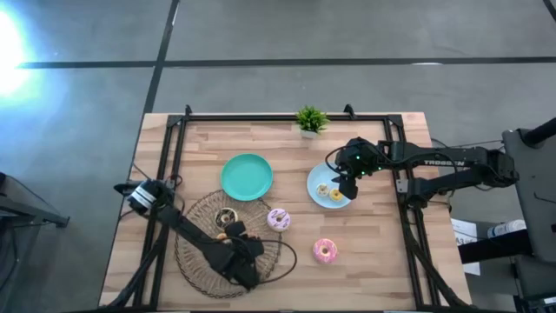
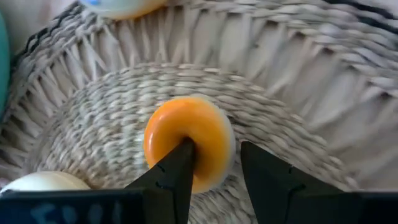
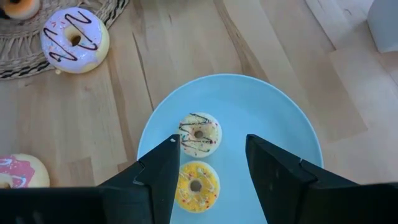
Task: Pick & Place donuts
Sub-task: Put the small orange donut into the blue plate
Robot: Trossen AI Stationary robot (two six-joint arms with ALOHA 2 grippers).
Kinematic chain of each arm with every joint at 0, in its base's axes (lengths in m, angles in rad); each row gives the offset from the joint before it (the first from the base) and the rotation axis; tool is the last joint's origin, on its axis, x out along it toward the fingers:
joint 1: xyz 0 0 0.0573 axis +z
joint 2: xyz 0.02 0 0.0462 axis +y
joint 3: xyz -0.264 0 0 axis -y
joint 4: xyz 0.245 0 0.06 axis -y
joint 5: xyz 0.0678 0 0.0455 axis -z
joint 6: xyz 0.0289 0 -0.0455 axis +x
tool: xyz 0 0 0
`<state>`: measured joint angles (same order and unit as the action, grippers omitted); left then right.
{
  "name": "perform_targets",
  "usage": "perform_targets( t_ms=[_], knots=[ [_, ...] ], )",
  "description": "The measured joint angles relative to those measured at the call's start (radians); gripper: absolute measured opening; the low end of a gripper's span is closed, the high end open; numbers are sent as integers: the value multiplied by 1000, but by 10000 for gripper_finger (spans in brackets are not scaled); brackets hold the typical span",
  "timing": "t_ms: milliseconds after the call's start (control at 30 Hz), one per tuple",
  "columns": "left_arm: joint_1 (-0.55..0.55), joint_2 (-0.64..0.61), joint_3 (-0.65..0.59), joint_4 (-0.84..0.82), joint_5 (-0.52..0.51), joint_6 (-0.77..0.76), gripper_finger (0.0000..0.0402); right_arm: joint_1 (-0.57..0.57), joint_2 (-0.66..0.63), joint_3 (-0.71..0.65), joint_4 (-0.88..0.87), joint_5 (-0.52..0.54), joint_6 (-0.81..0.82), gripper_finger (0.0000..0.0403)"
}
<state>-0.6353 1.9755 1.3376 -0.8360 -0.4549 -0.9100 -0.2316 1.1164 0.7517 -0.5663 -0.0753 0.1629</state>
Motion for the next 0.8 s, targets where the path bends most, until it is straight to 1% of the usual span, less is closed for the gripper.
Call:
perform_targets(
  t_ms=[100,200,267,400,467,667,800],
  knots=[
    [17,0,-3,-3,-4,-1,111,0,-1,0,0,0,15,173],
    [38,0,-3,-8,-12,0,95,0,-1,0,-1,0,21,173],
    [50,0,-3,-11,-20,11,75,0,-1,0,-2,0,21,173],
    [66,0,-17,-9,-35,26,23,0,-1,0,-2,0,21,173],
    [74,0,-22,-12,-36,26,7,0,-1,0,-2,0,21,173],
    [90,-27,-17,-51,-32,-8,1,0,-2,0,-1,-5,21,173],
    [102,-131,-19,-79,-33,-7,1,0,-2,0,9,-14,17,173]
  ],
)
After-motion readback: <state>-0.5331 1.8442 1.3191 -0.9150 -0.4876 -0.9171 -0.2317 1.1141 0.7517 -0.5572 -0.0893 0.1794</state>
